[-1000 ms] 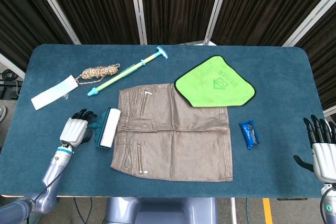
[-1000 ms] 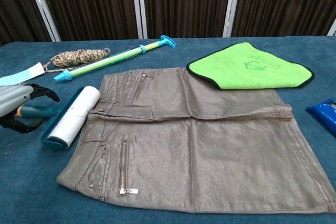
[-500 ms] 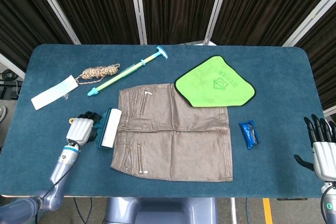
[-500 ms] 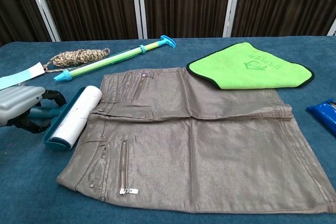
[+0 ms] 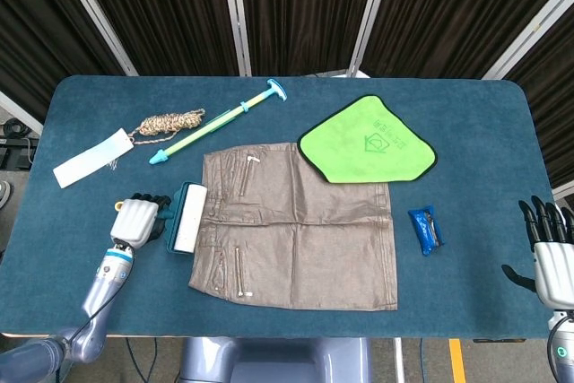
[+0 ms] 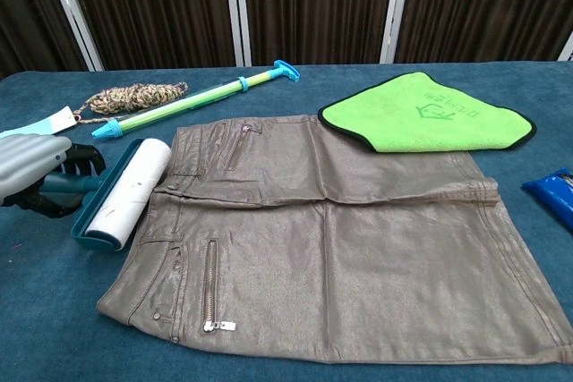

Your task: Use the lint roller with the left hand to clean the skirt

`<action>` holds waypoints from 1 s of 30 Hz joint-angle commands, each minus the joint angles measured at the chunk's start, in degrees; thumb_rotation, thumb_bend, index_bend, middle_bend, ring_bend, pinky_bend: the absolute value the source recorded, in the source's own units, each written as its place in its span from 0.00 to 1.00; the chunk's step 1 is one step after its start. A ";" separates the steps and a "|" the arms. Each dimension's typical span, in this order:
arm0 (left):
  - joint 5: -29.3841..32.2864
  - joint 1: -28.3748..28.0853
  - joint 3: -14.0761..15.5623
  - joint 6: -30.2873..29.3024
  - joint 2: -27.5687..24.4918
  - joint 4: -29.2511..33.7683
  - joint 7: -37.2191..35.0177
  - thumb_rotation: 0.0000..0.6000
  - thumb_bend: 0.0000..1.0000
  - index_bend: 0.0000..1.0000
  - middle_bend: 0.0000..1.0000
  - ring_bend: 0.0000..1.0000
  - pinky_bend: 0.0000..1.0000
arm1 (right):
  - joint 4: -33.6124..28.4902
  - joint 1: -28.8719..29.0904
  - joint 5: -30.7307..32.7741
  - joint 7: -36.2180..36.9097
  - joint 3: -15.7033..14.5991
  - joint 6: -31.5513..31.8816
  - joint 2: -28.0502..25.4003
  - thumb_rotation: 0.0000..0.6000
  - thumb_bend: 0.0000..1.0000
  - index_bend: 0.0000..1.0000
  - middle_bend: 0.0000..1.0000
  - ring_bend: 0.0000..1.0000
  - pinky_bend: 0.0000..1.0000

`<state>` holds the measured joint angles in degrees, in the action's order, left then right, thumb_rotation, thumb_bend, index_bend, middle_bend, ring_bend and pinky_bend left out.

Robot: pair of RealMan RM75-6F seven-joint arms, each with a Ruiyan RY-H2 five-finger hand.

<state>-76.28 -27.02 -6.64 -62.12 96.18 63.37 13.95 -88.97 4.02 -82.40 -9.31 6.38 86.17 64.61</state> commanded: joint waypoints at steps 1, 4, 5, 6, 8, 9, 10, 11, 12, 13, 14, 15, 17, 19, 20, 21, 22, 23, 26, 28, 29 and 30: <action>-1.06 -0.55 0.56 -0.09 -2.55 2.19 2.14 1.00 0.99 0.65 0.50 0.40 0.50 | 0.00 0.03 0.02 -0.03 -0.05 -0.09 0.03 1.00 0.00 0.00 0.00 0.00 0.00; -0.92 -1.31 0.20 0.37 -5.14 5.28 4.54 1.00 1.00 0.66 0.50 0.40 0.50 | -0.05 0.07 0.14 -0.06 -0.04 -0.19 0.05 1.00 0.00 0.00 0.00 0.00 0.00; -0.53 -1.61 -0.08 0.76 -6.06 6.56 5.45 1.00 1.00 0.66 0.50 0.41 0.50 | -0.09 0.10 0.21 -0.04 -0.04 -0.29 0.06 1.00 0.00 0.00 0.00 0.00 0.00; -0.12 -2.12 -0.55 1.14 -7.05 7.97 6.74 1.00 1.00 0.66 0.50 0.41 0.50 | -0.10 0.15 0.28 -0.01 -0.03 -0.40 0.05 1.00 0.00 0.00 0.00 0.00 0.00; 2.28 -4.11 -2.35 3.40 -9.67 12.28 11.37 1.00 1.00 0.66 0.50 0.41 0.50 | -0.04 0.29 0.74 0.02 0.12 -0.79 0.07 1.00 0.00 0.00 0.00 0.00 0.00; 3.61 -4.77 -3.09 4.11 -10.37 13.87 13.14 1.00 1.00 0.66 0.50 0.41 0.50 | -0.02 0.34 0.94 0.00 0.18 -0.93 0.09 1.00 0.00 0.00 0.00 0.00 0.00; 5.01 -5.46 -3.85 4.77 -10.94 15.34 14.86 1.00 1.00 0.66 0.51 0.41 0.50 | 0.00 0.40 1.16 -0.03 0.25 -1.08 0.11 1.00 0.00 0.00 0.00 0.00 0.00; 6.48 -6.19 -4.56 5.45 -11.45 16.73 16.56 1.00 1.00 0.67 0.51 0.41 0.50 | 0.01 0.45 1.35 -0.06 0.31 -1.23 0.13 1.00 0.00 0.00 0.00 0.00 0.00; 8.00 -6.95 -5.20 6.08 -11.90 18.01 18.42 1.00 1.00 0.67 0.51 0.41 0.50 | 0.03 0.51 1.53 -0.10 0.35 -1.39 0.15 1.00 0.00 0.00 0.00 0.00 0.00; 9.51 -7.77 -5.75 6.66 -12.33 19.20 20.46 1.00 1.00 0.67 0.51 0.41 0.50 | 0.07 0.58 1.72 -0.17 0.39 -1.57 0.18 1.00 0.00 0.00 0.00 0.00 0.00; 11.14 -8.61 -6.16 7.26 -12.72 20.31 22.67 1.00 1.00 0.68 0.51 0.41 0.50 | 0.11 0.64 1.90 -0.23 0.43 -1.73 0.22 1.00 0.00 0.00 0.00 0.00 0.00; 12.81 -9.52 -6.41 7.93 -13.10 21.33 25.05 1.00 1.00 0.68 0.51 0.41 0.50 | 0.17 0.71 2.08 -0.28 0.47 -1.89 0.27 1.00 0.00 0.00 0.00 0.00 0.00; 16.94 -11.89 -6.53 9.62 -13.79 23.27 30.77 1.00 1.00 0.68 0.51 0.41 0.50 | 0.52 0.89 2.16 -0.12 0.52 -2.15 0.45 1.00 0.00 0.00 0.00 0.00 0.00; 19.84 -13.67 -6.46 10.32 -13.85 24.19 34.62 1.00 1.00 0.69 0.52 0.41 0.50 | 0.88 0.99 2.17 0.06 0.57 -2.20 0.65 1.00 0.00 0.00 0.00 0.00 0.00; 20.91 -14.36 -6.43 10.47 -13.74 24.45 35.91 1.00 1.00 0.69 0.52 0.41 0.50 | 1.01 1.01 2.21 0.07 0.58 -2.22 0.72 1.00 0.00 0.00 0.00 0.00 0.00; 22.26 -15.44 -6.39 10.62 -13.40 24.71 37.67 1.00 1.00 0.69 0.52 0.41 0.50 | 1.17 1.04 2.28 0.04 0.62 -2.24 0.81 1.00 0.00 0.00 0.00 0.00 0.00; 23.50 -16.46 -6.34 10.61 -12.93 24.72 39.23 1.00 1.00 0.68 0.52 0.41 0.50 | 1.26 1.07 2.35 0.03 0.65 -2.25 0.86 1.00 0.00 0.00 0.00 0.00 0.00; 24.57 -17.37 -6.24 10.52 -12.42 24.61 40.50 1.00 1.00 0.68 0.52 0.41 0.50 | 1.31 1.09 2.40 0.05 0.70 -2.23 0.90 1.00 0.00 0.00 0.00 0.00 0.00; 27.33 -20.17 -5.64 10.68 -10.54 23.38 43.48 1.00 1.00 0.69 0.52 0.41 0.50 | 1.36 1.08 2.42 0.02 0.83 -1.93 0.97 1.00 0.00 0.00 0.00 0.00 0.00; 28.95 -21.69 -5.12 10.79 -9.48 22.34 45.12 1.00 1.00 0.69 0.52 0.41 0.50 | 1.28 1.07 2.42 0.03 0.89 -1.80 0.92 1.00 0.00 0.00 0.00 0.00 0.00; 29.68 -22.40 -4.85 10.84 -8.97 21.86 45.81 1.00 1.00 0.68 0.52 0.41 0.50 | 1.24 1.05 2.50 0.00 0.98 -1.68 0.89 1.00 0.00 0.00 0.00 0.00 0.00; 30.44 -23.13 -4.61 10.97 -8.40 21.38 46.43 1.00 1.00 0.69 0.52 0.41 0.50 | 1.22 1.03 2.62 0.00 1.04 -1.65 0.88 1.00 0.00 0.00 0.00 0.00 0.00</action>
<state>-46.98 -49.05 -11.78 -51.47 86.80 85.61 59.41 -87.74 5.07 -79.80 -9.30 7.40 84.50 65.50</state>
